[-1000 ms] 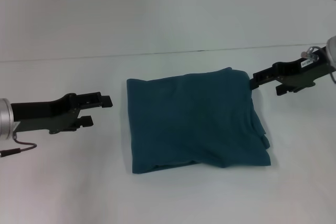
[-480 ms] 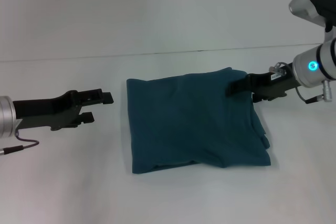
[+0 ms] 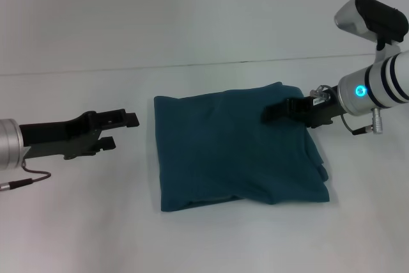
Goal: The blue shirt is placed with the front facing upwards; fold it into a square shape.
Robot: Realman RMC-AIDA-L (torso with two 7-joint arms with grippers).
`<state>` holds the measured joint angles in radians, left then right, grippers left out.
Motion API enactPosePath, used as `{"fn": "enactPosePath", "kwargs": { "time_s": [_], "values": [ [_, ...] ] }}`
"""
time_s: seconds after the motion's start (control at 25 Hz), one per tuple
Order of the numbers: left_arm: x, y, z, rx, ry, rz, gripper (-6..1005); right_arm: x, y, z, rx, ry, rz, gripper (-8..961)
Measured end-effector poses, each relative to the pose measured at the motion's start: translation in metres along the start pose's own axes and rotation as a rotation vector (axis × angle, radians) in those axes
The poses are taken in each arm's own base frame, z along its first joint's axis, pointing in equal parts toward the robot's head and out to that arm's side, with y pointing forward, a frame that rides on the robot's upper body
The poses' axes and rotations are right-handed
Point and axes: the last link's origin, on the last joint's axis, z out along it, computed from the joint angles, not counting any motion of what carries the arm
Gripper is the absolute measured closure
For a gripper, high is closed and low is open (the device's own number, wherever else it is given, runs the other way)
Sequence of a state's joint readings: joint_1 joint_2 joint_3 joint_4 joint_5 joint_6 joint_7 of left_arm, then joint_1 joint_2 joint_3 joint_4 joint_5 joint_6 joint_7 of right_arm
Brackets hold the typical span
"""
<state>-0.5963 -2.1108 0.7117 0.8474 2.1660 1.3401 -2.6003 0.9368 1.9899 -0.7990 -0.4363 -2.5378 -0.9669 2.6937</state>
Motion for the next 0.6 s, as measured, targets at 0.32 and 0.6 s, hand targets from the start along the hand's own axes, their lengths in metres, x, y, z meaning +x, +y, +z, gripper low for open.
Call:
{"fn": "enactPosePath", "kwargs": {
  "time_s": [0.32,0.6],
  "values": [
    [-0.0025,-0.0012,0.0053,-0.011,-0.003,-0.006,111,-0.0041,0.0029,-0.0019,-0.032,-0.036,-0.006,192],
    [-0.0017,-0.0006,0.0062,-0.013,-0.004,-0.006,111,-0.0052,-0.0015,-0.0046,-0.025,-0.038,0.012,349]
  ]
}}
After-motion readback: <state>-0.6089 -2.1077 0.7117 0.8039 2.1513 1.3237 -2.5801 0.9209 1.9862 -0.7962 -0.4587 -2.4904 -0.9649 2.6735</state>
